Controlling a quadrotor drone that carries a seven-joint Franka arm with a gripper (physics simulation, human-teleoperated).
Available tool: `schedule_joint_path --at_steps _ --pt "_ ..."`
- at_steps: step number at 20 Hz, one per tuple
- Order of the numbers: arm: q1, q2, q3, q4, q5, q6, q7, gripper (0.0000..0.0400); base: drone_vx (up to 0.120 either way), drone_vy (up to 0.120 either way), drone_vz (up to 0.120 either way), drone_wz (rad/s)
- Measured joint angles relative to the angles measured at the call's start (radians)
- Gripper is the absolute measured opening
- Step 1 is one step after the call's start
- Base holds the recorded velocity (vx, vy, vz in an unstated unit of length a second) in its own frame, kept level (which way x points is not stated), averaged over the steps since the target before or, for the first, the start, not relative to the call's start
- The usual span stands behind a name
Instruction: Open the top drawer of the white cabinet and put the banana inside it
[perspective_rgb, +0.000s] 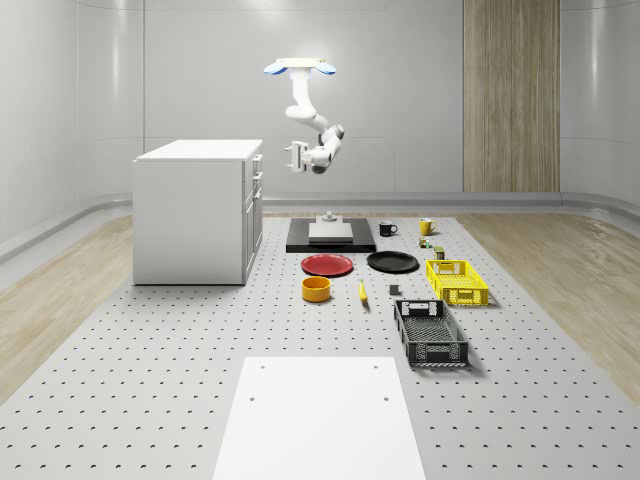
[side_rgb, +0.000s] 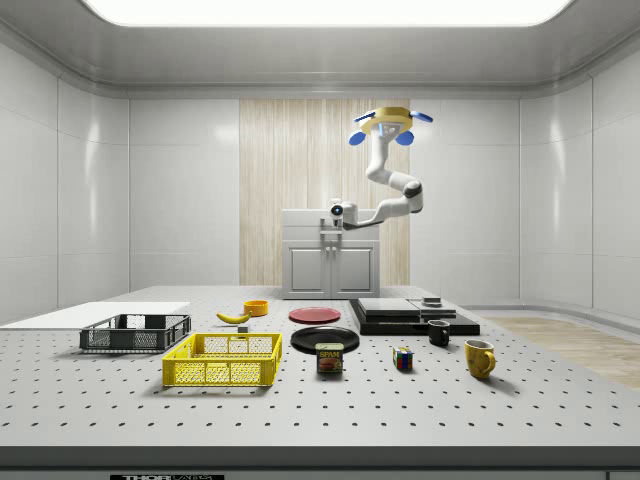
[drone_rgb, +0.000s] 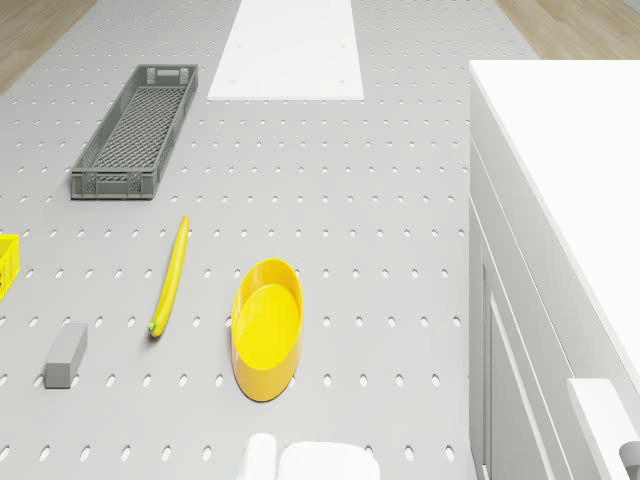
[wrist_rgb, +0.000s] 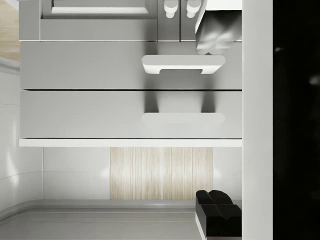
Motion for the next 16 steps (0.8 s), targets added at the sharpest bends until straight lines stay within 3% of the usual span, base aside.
schedule_joint_path --at_steps 10,16 --pt "0.056 0.046 0.105 -0.038 0.127 0.122 -0.05 0.04 0.0 0.0 0.0 0.0" --pt "0.086 0.083 0.156 -0.044 0.2 0.175 -0.084 0.04 0.0 0.0 0.0 0.0"
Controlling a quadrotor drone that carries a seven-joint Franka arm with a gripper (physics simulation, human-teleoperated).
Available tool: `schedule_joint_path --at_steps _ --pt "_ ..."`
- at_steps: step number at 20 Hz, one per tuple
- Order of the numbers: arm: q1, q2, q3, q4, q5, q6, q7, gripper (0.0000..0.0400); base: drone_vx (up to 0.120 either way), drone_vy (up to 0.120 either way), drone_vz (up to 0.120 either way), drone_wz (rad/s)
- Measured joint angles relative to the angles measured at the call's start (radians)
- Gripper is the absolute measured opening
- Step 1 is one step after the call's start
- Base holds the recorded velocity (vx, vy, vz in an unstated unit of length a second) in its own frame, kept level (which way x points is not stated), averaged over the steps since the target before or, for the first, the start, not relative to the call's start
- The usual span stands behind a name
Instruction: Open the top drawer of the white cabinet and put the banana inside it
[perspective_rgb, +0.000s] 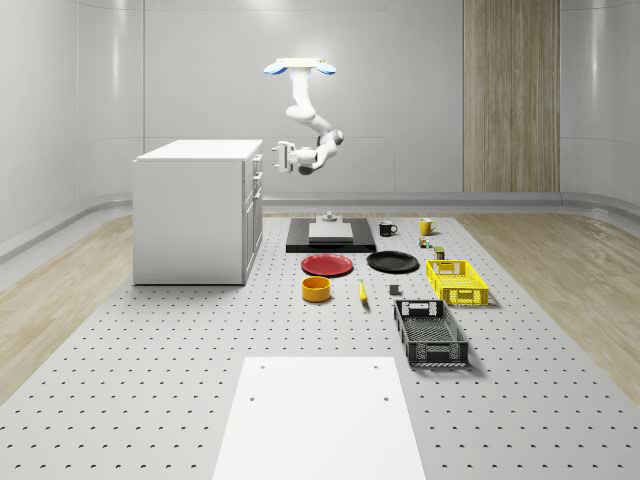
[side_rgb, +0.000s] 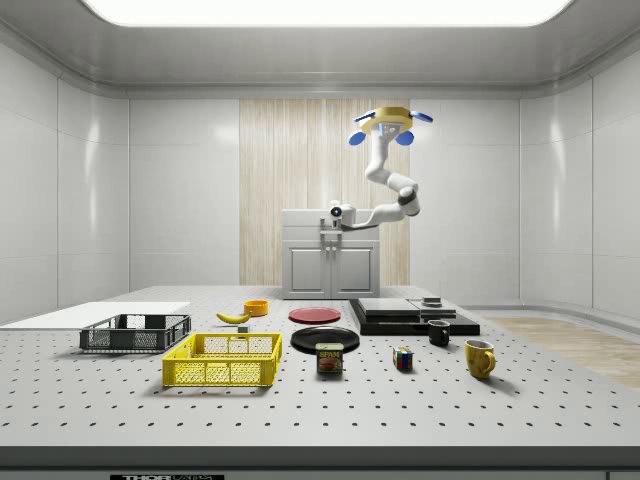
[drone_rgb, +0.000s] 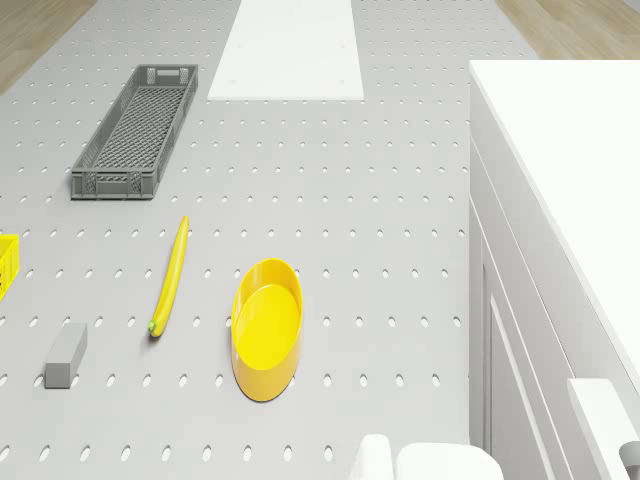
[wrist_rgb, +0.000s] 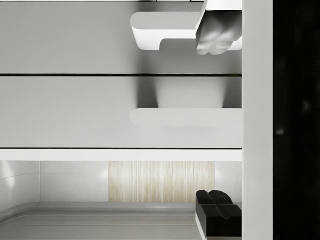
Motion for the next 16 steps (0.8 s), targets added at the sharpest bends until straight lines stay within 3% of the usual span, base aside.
schedule_joint_path --at_steps 10,16 --pt "0.04 0.073 0.079 0.008 0.124 0.068 -0.06 0.04 0.0 0.0 0.0 0.0" --pt "0.05 0.116 0.121 0.022 0.189 0.088 -0.09 0.04 0.0 0.0 0.0 0.0"
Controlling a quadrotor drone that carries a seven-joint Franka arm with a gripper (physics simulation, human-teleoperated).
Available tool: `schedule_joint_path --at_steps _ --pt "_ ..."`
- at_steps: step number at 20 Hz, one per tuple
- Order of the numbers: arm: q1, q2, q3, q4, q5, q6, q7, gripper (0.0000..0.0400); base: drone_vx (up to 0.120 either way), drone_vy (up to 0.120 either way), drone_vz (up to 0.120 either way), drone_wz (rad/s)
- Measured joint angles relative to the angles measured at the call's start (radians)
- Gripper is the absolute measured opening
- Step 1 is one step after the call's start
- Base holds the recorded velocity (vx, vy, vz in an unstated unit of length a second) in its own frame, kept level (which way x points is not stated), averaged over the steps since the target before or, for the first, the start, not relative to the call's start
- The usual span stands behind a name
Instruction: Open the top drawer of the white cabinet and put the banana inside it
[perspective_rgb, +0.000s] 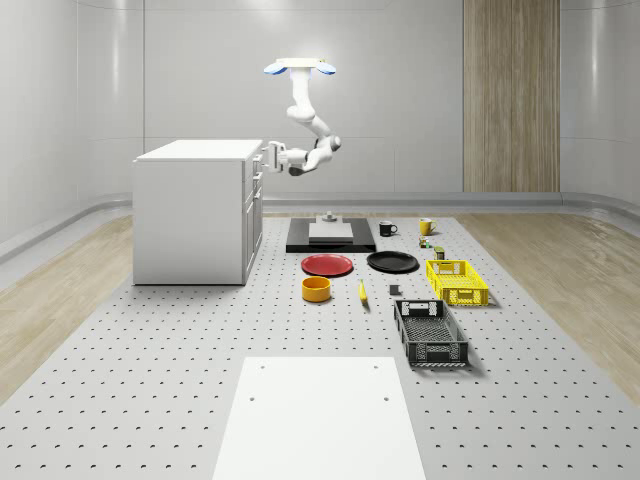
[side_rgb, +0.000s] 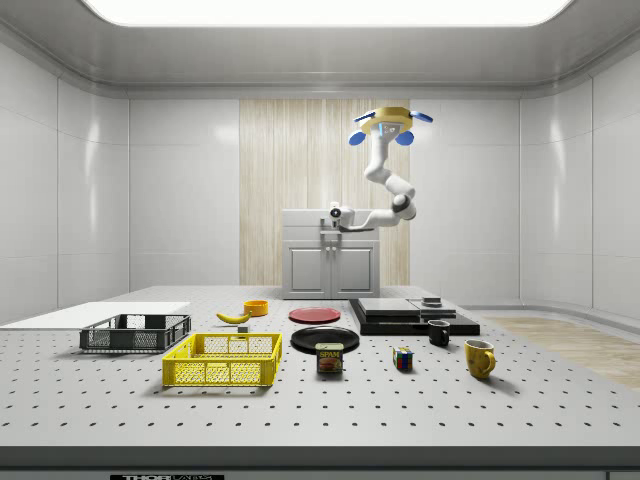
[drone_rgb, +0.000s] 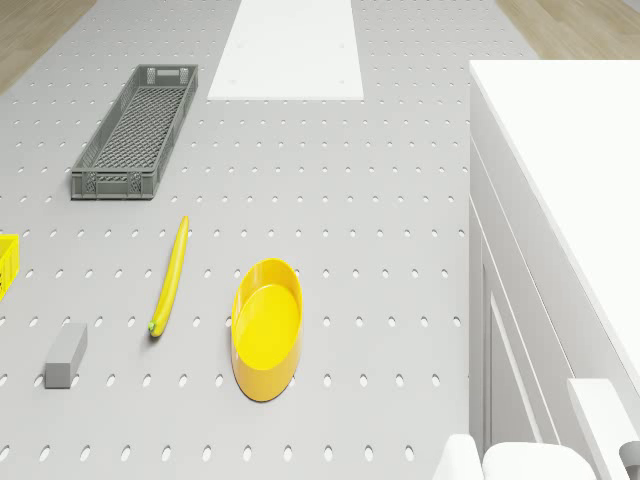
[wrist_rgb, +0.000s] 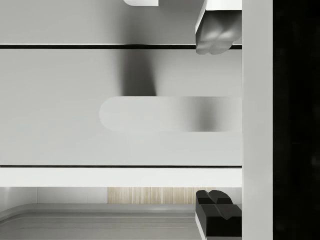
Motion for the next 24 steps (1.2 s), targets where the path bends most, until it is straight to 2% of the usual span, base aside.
schedule_joint_path --at_steps 11,18,24 --pt "-0.02 0.056 0.064 0.039 0.07 -0.003 -0.009 0.04 0.0 0.0 0.0 0.0" --pt "-0.037 0.106 0.076 0.068 0.1 -0.025 -0.03 0.04 0.0 0.0 0.0 0.0" --pt "-0.059 0.13 0.093 0.073 0.13 -0.041 -0.047 0.0388 0.0 0.0 0.0 0.0"
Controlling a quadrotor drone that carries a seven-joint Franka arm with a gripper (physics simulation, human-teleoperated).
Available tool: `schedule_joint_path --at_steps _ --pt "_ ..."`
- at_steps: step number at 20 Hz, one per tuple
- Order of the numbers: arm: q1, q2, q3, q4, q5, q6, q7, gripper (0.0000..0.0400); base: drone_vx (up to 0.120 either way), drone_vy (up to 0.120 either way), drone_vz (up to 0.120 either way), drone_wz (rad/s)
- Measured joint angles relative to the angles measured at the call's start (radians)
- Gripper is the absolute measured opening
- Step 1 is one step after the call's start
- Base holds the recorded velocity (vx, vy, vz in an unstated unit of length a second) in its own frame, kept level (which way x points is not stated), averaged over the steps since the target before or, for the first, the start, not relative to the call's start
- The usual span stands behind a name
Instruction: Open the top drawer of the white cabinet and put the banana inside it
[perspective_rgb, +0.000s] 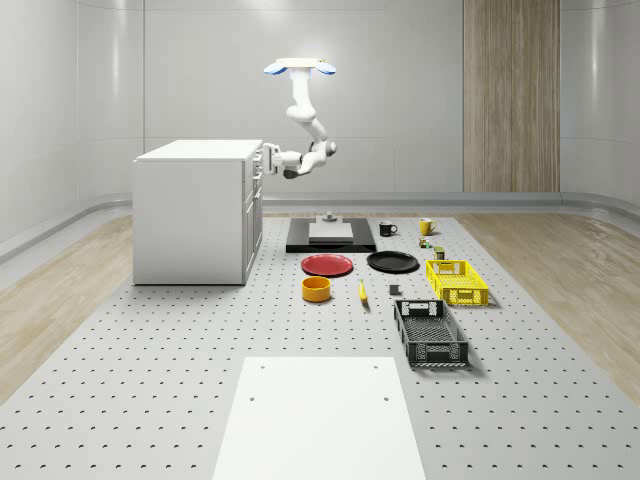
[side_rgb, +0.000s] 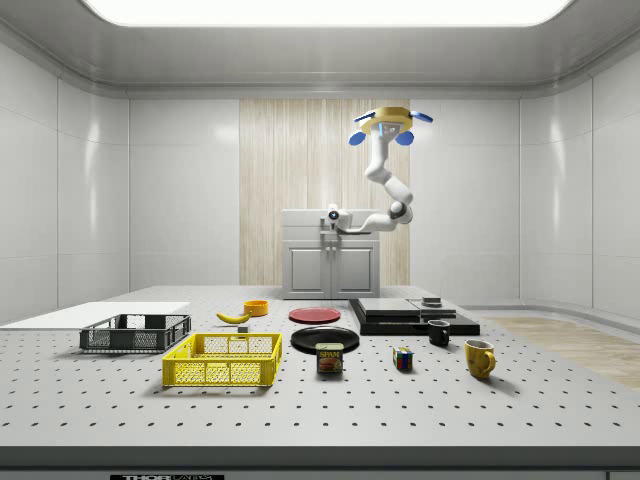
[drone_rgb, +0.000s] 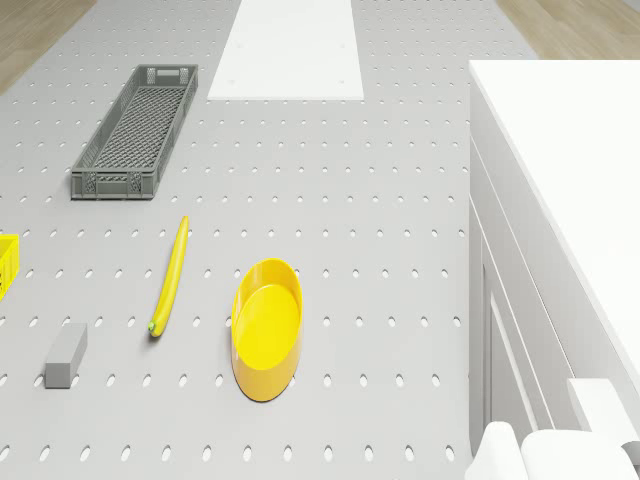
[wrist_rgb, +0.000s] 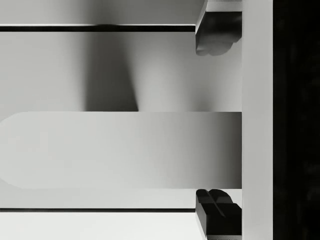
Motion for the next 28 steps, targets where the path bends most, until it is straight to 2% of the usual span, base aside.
schedule_joint_path --at_steps 6,15,28 --pt "-0.029 0.012 0.016 -0.005 0.031 -0.021 -0.013 0.0357 0.0 0.0 0.0 0.0" --pt "-0.079 0.027 0.045 -0.008 0.066 -0.057 -0.044 0.0342 0.0 0.0 0.0 0.0" --pt "-0.147 0.026 0.066 -0.012 0.046 -0.109 -0.023 0.0392 0.0 0.0 0.0 0.0"
